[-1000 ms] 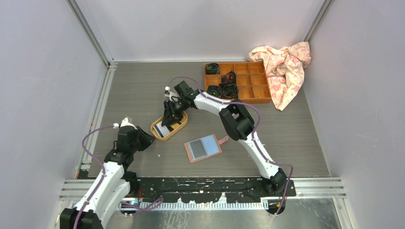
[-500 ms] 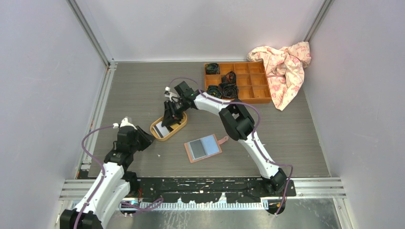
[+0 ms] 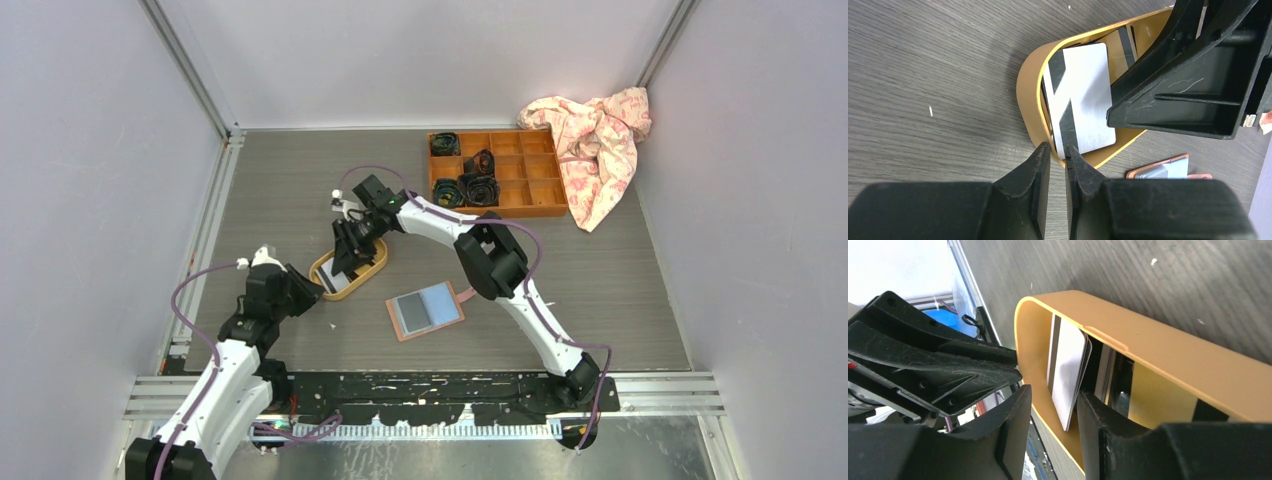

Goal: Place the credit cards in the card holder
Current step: Pick up the credit card from the storage box.

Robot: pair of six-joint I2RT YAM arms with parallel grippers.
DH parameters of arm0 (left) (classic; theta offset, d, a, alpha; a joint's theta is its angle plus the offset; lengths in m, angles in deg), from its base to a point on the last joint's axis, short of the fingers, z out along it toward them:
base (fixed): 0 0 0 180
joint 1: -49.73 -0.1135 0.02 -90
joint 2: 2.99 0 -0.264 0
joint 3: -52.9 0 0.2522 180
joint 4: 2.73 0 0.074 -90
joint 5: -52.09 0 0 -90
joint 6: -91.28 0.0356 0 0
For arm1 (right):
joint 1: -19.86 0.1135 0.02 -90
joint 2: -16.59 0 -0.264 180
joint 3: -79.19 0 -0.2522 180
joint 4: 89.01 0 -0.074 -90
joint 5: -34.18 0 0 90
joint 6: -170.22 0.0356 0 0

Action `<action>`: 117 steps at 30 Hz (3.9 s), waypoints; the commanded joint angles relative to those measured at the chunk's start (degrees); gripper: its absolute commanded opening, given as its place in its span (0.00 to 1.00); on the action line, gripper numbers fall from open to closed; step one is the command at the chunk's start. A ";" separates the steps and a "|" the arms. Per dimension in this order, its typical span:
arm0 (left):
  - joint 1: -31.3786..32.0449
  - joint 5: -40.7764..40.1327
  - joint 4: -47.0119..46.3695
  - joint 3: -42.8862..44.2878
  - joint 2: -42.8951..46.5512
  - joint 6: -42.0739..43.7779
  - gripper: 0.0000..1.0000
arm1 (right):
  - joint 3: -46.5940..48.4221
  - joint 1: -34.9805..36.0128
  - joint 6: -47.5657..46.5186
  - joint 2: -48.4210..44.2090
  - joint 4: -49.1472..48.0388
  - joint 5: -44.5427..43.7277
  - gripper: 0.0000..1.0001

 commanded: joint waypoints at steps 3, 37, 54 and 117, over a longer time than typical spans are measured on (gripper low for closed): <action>-0.06 0.53 -2.76 0.22 0.21 0.79 0.19 | 0.37 0.26 2.59 -3.21 -5.22 6.59 0.41; -0.04 0.62 -3.25 0.22 -0.23 0.88 0.19 | 6.35 3.40 -0.24 1.97 3.41 -5.12 0.45; -0.04 0.63 0.59 1.48 3.88 0.88 0.23 | 0.64 -0.93 6.69 -2.53 -4.95 3.54 0.36; 5.88 28.87 -33.63 -6.38 22.43 -15.31 0.70 | -44.15 -15.08 11.66 -45.15 -34.97 10.61 0.01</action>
